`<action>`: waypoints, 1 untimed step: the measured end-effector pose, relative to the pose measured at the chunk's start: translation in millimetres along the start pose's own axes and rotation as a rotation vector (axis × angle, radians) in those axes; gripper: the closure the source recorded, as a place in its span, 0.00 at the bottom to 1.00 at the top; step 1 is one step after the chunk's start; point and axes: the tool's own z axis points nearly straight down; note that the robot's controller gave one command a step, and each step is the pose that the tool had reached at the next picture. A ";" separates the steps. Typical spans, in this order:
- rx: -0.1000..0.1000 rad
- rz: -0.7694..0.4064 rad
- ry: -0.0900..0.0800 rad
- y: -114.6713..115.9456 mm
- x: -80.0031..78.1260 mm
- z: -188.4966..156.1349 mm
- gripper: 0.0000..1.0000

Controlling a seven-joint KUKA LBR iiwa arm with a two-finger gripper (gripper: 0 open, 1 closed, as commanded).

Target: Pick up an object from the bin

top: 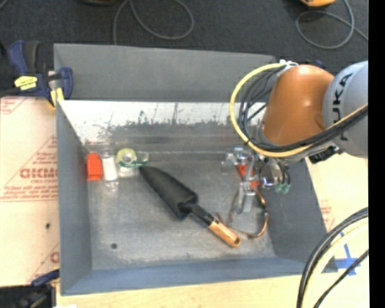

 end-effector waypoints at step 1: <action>0.001 -0.001 -0.008 0.0 -1.5 -4.7 0.00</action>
Offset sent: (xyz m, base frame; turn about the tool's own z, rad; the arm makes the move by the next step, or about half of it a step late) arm -0.0362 0.0309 -0.0791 -0.1200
